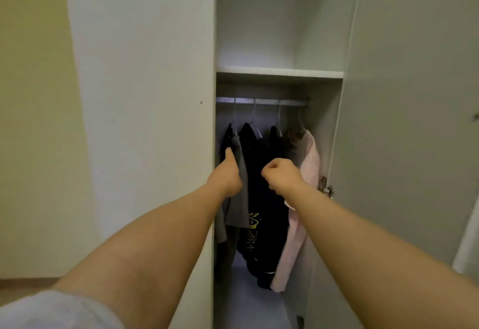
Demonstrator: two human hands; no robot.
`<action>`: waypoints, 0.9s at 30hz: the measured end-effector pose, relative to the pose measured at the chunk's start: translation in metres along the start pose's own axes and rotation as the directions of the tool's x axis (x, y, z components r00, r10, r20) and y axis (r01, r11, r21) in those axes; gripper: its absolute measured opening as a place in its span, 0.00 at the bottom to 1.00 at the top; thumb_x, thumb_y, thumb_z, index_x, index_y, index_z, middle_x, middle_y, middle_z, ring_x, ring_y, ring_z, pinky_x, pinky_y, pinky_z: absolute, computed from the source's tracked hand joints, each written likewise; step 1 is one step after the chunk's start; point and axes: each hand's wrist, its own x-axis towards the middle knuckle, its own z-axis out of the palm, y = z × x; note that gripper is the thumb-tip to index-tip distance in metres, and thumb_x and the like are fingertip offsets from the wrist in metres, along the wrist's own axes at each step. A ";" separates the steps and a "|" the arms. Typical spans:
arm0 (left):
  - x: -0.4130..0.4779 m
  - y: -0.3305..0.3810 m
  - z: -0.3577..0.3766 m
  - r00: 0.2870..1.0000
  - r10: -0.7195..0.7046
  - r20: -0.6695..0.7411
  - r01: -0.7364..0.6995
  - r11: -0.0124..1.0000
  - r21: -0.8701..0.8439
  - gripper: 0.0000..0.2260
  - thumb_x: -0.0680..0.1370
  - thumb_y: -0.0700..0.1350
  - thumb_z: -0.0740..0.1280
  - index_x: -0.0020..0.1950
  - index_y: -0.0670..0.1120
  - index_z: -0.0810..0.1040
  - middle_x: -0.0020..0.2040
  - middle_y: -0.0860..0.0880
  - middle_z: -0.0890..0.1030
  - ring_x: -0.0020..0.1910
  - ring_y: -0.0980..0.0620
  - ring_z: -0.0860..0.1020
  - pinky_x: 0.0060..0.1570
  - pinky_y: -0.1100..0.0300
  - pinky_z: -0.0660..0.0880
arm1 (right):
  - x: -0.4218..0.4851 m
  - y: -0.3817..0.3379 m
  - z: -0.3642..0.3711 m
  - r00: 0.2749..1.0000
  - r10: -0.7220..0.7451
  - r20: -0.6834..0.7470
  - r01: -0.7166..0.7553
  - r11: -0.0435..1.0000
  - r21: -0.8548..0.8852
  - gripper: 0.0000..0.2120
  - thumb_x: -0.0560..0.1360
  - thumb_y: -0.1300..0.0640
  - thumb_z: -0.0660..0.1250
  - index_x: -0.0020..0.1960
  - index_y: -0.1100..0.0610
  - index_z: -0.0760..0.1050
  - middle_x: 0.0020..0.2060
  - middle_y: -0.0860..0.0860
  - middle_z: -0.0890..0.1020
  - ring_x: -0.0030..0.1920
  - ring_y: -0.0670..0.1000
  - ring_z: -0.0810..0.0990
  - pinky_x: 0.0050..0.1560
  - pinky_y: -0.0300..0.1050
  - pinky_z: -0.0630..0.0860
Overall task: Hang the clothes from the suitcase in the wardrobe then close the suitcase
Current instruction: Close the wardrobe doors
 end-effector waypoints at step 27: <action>-0.034 0.211 0.052 0.856 0.512 0.075 -0.508 0.859 -0.058 0.13 0.78 0.40 0.59 0.57 0.44 0.81 0.56 0.42 0.81 0.57 0.44 0.78 0.60 0.53 0.75 | -0.076 0.038 -0.223 0.527 -0.187 -0.829 -0.199 0.921 -0.334 0.29 0.73 0.61 0.60 0.73 0.56 0.58 0.72 0.53 0.60 0.70 0.56 0.61 0.66 0.51 0.59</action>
